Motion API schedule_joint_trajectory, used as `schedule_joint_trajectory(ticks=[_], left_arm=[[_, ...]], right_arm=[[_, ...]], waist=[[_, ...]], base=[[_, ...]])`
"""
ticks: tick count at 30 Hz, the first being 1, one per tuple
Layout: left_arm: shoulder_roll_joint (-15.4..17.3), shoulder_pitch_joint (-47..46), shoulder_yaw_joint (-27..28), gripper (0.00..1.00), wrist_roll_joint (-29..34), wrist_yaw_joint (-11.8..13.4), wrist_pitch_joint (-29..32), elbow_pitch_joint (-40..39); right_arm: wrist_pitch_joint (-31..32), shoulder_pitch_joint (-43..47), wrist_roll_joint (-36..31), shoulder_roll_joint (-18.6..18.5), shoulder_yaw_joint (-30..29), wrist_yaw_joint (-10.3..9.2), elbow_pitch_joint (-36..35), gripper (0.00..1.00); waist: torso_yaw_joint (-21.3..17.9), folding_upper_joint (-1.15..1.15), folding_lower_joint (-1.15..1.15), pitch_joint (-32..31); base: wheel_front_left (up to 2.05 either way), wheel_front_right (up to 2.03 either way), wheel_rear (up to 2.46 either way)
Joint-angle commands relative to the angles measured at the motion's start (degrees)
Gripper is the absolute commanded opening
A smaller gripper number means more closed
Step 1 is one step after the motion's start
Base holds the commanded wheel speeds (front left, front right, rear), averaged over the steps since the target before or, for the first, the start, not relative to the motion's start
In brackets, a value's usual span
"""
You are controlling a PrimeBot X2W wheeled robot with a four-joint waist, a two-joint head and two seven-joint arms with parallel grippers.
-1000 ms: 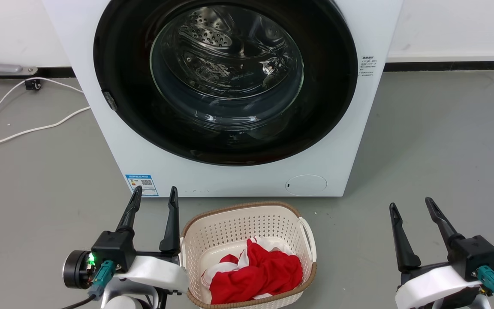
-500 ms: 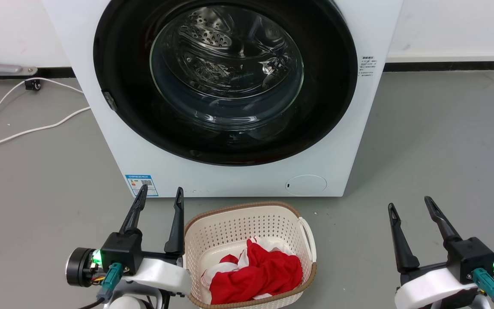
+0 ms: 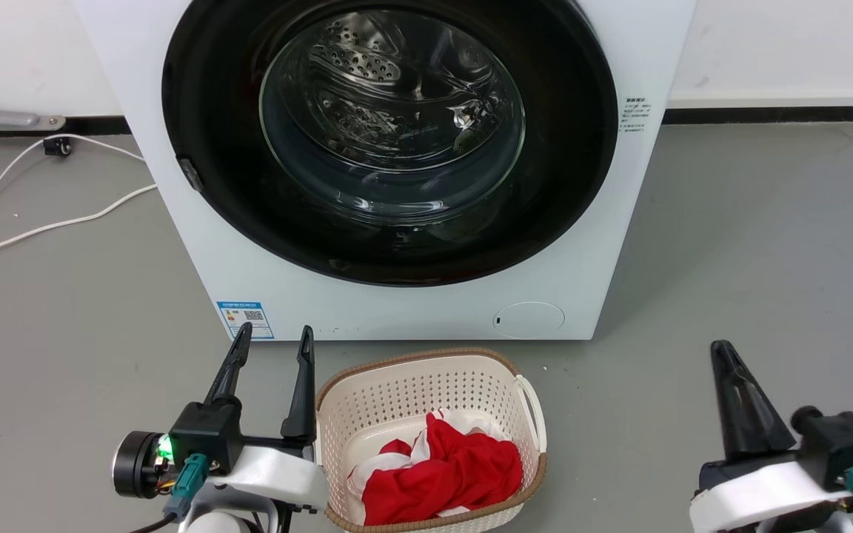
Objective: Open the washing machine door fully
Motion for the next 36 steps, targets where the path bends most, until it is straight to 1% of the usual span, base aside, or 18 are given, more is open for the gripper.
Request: schedule_joint_trajectory(ticks=[1, 5, 7, 10, 12, 13, 15, 19, 22, 26, 34, 35, 36], left_arm=[[0.0, 0.3, 0.0, 1.00, -0.3, -0.1, -0.2, 0.1], [0.0, 0.2, 0.0, 1.00, -0.5, 0.0, -0.2, 0.2], [0.0, 0.3, 0.1, 1.00, -0.5, 0.1, -0.2, 0.2], [0.0, 0.3, 0.0, 1.00, -0.8, 0.2, -0.2, 0.3], [0.0, 0.4, 0.1, 1.00, -0.8, 0.3, -0.2, 0.3], [0.0, 0.4, 0.0, 1.00, -0.8, 0.4, -0.2, 0.3], [0.0, 0.3, 0.0, 1.00, -1.0, 0.4, -0.2, 0.2], [0.0, -0.2, -0.1, 1.00, -0.8, 0.5, -0.2, -0.1], [0.0, -0.8, -0.1, 1.00, -0.8, 0.5, -0.2, -0.4], [0.0, -2.2, -0.2, 1.00, -0.8, 0.5, -0.1, -1.0], [0.0, -5.9, -1.4, 1.00, -1.9, 1.2, -0.2, -1.8], [0.0, -5.9, -1.4, 1.00, -1.9, 1.2, -0.2, -1.8], [0.0, -6.3, -1.6, 1.00, -1.9, 1.4, -0.2, -1.9]], right_arm=[[-1.2, 0.3, 2.6, 0.2, -0.4, -0.04, 0.0, 0.00], [-4.8, -1.0, 22.5, 0.2, -2.1, -0.03, 0.8, 0.00], [-5.9, -1.9, 34.9, 0.2, -2.4, -0.03, 1.5, 0.00], [-6.6, -3.1, 58.0, 0.1, -2.1, -0.03, 3.1, 0.00], [-6.7, -4.7, 71.4, 0.2, -1.6, -0.02, 3.7, 0.00], [-6.7, -5.2, 76.3, 0.1, -1.2, -0.02, 4.2, 0.00], [-6.1, -6.9, 82.2, 0.1, -1.1, -0.03, 4.6, 0.00], [-2.8, -11.9, 88.7, -0.2, -2.7, -0.02, 7.5, 0.00], [-0.6, -17.5, 91.8, -1.9, -4.2, -0.02, 11.1, 0.00], [2.6, -27.1, 95.1, -5.4, -5.0, -0.02, 17.1, 0.00], [8.7, -47.3, 93.7, -15.3, -1.2, -0.02, 31.6, 0.00], [8.7, -47.3, 93.7, -15.3, -1.2, -0.02, 31.6, 0.00], [9.6, -50.0, 93.2, -16.5, -0.4, -0.02, 33.5, 0.00]], waist=[[0.0, 0.00, 0.00, 0.0], [0.0, 0.00, 0.00, -0.1], [-0.1, 0.00, 0.00, 0.0], [-0.2, 0.00, 0.00, 0.0], [-0.3, 0.00, 0.00, 0.0], [-0.3, 0.00, 0.00, 0.0], [-0.4, 0.00, 0.00, 0.2], [-0.5, 0.00, 0.00, 1.0], [-0.4, 0.00, 0.00, 2.0], [-0.1, 0.00, 0.00, 4.3], [1.7, 0.00, 0.00, 9.1], [1.7, 0.00, 0.00, 9.1], [2.0, 0.00, 0.00, 9.7]], base=[[0.00, 0.00, 0.00], [0.00, 0.00, 0.00], [0.00, 0.00, 0.00], [0.00, 0.00, 0.00], [0.00, 0.00, 0.00], [0.00, 0.00, 0.00], [0.00, 0.00, 0.00], [0.00, 0.00, 0.00], [0.00, 0.00, 0.00], [0.00, 0.00, 0.00], [0.00, 0.00, 0.00], [0.00, 0.00, 0.00], [0.00, 0.00, 0.00]])
